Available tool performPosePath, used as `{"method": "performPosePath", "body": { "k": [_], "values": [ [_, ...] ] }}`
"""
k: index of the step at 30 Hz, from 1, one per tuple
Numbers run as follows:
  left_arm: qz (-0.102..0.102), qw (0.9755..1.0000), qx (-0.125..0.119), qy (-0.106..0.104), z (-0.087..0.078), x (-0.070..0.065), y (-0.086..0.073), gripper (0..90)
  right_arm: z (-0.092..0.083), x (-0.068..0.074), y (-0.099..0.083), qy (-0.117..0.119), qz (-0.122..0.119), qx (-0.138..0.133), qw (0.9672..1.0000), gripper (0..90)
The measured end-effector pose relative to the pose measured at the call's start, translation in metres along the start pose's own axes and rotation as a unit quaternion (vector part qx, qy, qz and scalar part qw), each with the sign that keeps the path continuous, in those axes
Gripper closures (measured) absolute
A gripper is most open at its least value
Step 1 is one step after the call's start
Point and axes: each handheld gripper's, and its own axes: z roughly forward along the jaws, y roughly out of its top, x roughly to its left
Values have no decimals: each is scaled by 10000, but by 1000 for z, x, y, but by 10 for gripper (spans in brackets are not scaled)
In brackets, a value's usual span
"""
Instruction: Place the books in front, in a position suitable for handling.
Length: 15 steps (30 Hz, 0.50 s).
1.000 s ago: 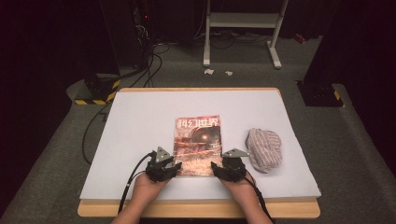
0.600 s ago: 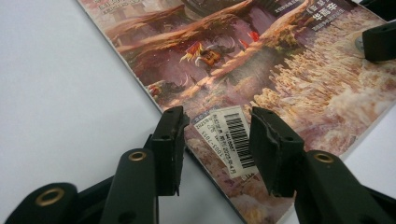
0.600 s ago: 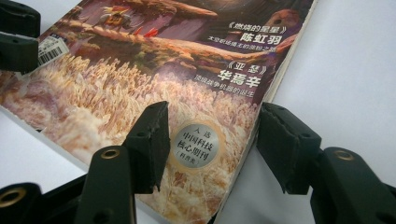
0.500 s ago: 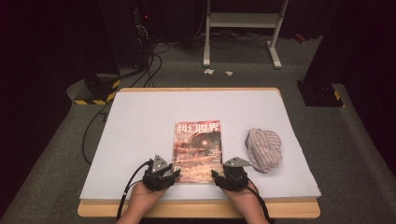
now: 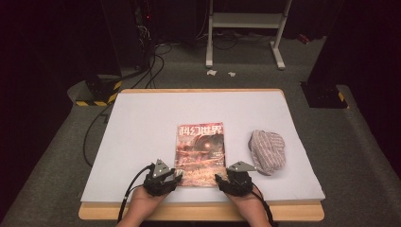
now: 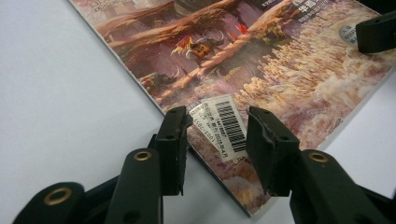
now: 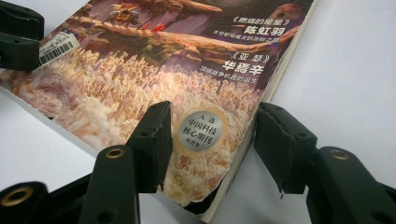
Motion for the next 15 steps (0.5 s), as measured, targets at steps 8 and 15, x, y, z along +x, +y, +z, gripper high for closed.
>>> {"method": "performPosePath", "body": {
  "k": [8, 15],
  "values": [
    [77, 9999, 24, -95, -4, -9, -3, 582, -7, -2, -4, 56, -5, 96, 9999, 466],
    [-44, 9996, 20, -293, -2, 2, -2, 540, -8, -4, -4, 109, -7, 88, 9999, 455]
  ]
}}
